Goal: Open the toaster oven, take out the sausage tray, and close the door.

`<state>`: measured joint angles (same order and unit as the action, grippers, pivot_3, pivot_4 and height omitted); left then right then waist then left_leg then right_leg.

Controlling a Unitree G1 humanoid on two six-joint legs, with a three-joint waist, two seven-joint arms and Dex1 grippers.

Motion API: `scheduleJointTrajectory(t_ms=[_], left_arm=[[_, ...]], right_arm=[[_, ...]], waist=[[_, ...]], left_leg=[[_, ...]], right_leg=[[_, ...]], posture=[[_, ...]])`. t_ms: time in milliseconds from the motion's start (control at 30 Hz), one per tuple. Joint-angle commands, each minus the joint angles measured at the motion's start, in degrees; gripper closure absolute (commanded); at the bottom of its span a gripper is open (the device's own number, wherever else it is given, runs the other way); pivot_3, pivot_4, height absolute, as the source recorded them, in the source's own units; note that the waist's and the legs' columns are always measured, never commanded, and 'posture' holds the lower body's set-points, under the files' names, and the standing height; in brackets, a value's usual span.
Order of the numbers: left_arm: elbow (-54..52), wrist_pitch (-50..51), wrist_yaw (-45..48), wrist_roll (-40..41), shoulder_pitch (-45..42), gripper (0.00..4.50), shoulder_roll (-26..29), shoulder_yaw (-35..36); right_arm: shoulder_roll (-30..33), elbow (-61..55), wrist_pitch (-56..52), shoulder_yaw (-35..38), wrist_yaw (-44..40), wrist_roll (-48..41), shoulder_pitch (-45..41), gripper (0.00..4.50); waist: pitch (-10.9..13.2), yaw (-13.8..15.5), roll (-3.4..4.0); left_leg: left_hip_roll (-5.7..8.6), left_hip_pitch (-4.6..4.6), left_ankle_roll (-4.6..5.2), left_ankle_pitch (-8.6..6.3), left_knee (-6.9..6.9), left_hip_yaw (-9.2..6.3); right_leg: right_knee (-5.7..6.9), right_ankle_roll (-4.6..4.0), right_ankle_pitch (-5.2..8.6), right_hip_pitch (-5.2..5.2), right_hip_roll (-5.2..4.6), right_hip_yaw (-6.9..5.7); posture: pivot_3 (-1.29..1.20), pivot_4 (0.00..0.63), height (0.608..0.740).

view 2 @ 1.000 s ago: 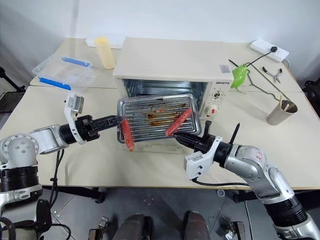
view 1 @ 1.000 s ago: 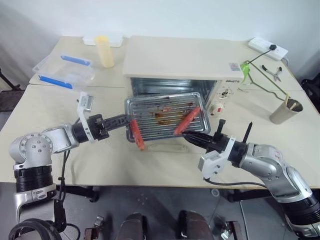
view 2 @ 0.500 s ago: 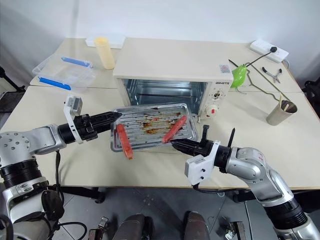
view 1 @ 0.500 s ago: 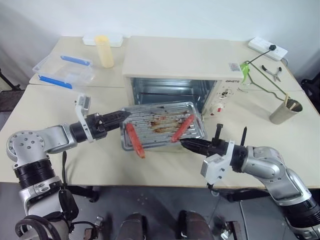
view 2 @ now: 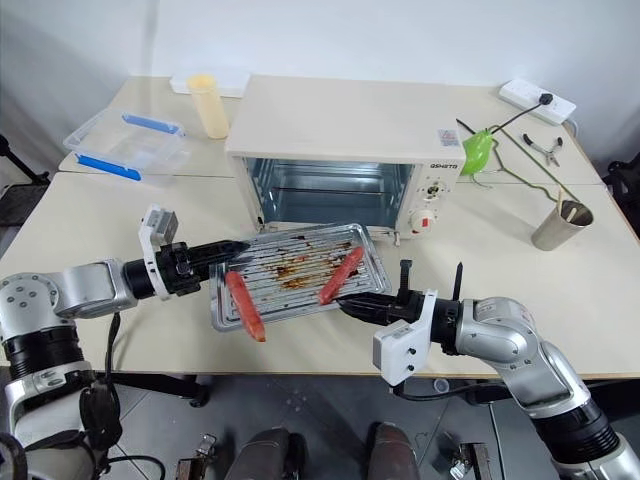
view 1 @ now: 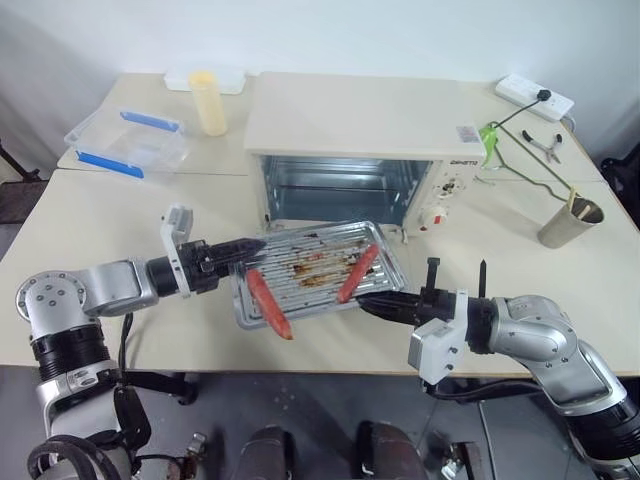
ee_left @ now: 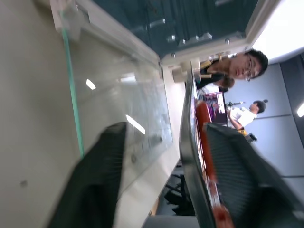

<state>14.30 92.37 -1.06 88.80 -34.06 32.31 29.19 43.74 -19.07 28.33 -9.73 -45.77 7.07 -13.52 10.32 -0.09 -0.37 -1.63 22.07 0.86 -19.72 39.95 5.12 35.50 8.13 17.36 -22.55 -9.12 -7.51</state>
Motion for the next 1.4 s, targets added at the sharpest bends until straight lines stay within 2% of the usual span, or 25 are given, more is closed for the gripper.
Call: scheduleJointTrajectory(t_ms=[33, 133, 200, 267, 333, 467, 667, 867, 1133, 1267, 1400], left_arm=[[-1.0, -2.4, -3.7, 10.7, 2.6, 3.13, 2.4, -3.3], [-2.9, -9.2, -9.4, 21.1, 6.3, 4.1, 4.2, -7.7], [-4.1, -12.6, -11.3, 24.0, 8.1, 4.49, 4.0, -8.9], [-4.7, -13.8, -11.4, 24.2, 9.0, 4.49, 3.4, -9.0], [-5.1, -11.9, -5.7, 24.2, 9.5, 4.49, 3.9, -9.5], [-5.0, -16.2, -13.5, 24.2, 11.5, 4.49, 1.3, -7.3], [-6.4, -17.1, -17.7, 24.2, 13.4, 4.49, -3.5, -4.5], [-9.1, -18.3, -20.9, 24.2, 16.4, 4.5, -7.5, -0.5], [-9.6, -17.5, -17.2, 24.2, 19.0, 4.5, -7.4, 4.1], [-9.8, -15.1, -10.5, 24.2, 26.2, 4.5, -3.5, 7.3], [-10.2, -16.2, -6.3, 24.2, 34.3, 4.5, -2.3, 12.5]], right_arm=[[-0.2, -2.6, 0.2, 0.8, 0.1, -2.0, -1.2, 4.5], [-0.4, -2.5, 0.3, 0.6, -0.3, -2.1, -1.5, 4.5], [-0.6, -2.4, 0.3, 0.4, -0.6, -2.2, -1.8, 4.5], [-0.7, -2.3, 0.2, 0.3, -0.8, -2.4, -2.1, 4.5], [-0.9, -2.1, -0.4, 0.3, -0.9, -3.1, -2.2, 4.5], [-0.8, -2.0, -2.7, 0.3, -2.3, -5.7, -2.2, 4.5], [-1.5, -3.0, -9.3, 1.6, -4.1, -11.0, -2.1, 4.5], [-1.6, -3.3, -13.3, 3.5, -5.8, -15.6, -1.8, 2.64], [-1.5, -0.7, -16.9, 8.9, -6.6, -23.5, -0.3, 0.03], [0.4, 2.0, -20.8, 12.5, -10.0, -28.9, 2.8, 0.03], [1.4, 4.1, -30.7, 15.8, -10.7, -35.5, 6.5, 0.03]], waist=[[0.0, 0.0, 0.0], [0.0, -0.1, 0.0], [0.0, 0.0, 0.0], [0.0, 0.1, 0.0], [0.0, 0.1, 0.0], [0.0, 0.0, 0.0], [0.0, 0.1, -0.01], [0.0, 0.1, -0.01], [0.0, 0.2, -0.02], [0.0, 0.1, -0.04], [0.0, 0.0, -0.04]], left_leg=[[0.0, 0.0, 0.0, 0.0, 0.0, 0.0], [-0.06, -0.01, 0.0, 0.0, -0.01, -0.04], [-0.08, -0.01, 0.0, 0.0, 0.0, -0.08], [-0.05, -0.02, 0.0, 0.0, 0.02, -0.09], [0.02, -0.01, 0.0, 0.0, 0.03, -0.09], [0.18, -0.03, 0.0, 0.0, 0.02, -0.05], [0.18, -0.02, 0.0, 0.0, 0.02, -0.04], [0.18, -0.03, 0.0, 0.0, 0.02, -0.03], [0.19, -0.03, 0.0, 0.0, 0.02, 0.02], [0.18, -0.03, 0.0, 0.0, 0.0, 0.05], [0.13, -0.14, 0.01, -0.04, -0.23, 0.2]], right_leg=[[0.0, 0.0, 0.0, 0.0, -0.02, 0.02], [0.02, 0.0, 0.0, 0.0, -0.03, 0.04], [0.04, 0.0, 0.0, 0.0, -0.07, 0.06], [0.04, 0.0, 0.0, 0.03, -0.09, 0.05], [0.04, 0.0, 0.0, 0.06, -0.09, 0.03], [0.01, 0.0, 0.0, 0.06, -0.05, 0.04], [0.01, 0.0, 0.0, 0.07, -0.05, 0.04], [0.01, 0.0, 0.0, 0.06, -0.04, 0.03], [-0.02, 0.0, 0.0, 0.07, -0.04, 0.05], [-0.04, 0.0, 0.0, 0.06, -0.02, 0.06], [-0.14, -0.03, 0.02, 0.03, 0.01, 0.13]], posture=[[0.0, 0.15, 0.74], [0.0, 0.15, 0.74], [0.0, 0.15, 0.74], [0.0, 0.15, 0.74], [0.0, 0.15, 0.74], [0.0, 0.15, 0.74], [0.0, 0.15, 0.74], [0.0, 0.15, 0.74], [0.0, 0.15, 0.74], [0.0, 0.15, 0.74], [0.0, 0.15, 0.74]])
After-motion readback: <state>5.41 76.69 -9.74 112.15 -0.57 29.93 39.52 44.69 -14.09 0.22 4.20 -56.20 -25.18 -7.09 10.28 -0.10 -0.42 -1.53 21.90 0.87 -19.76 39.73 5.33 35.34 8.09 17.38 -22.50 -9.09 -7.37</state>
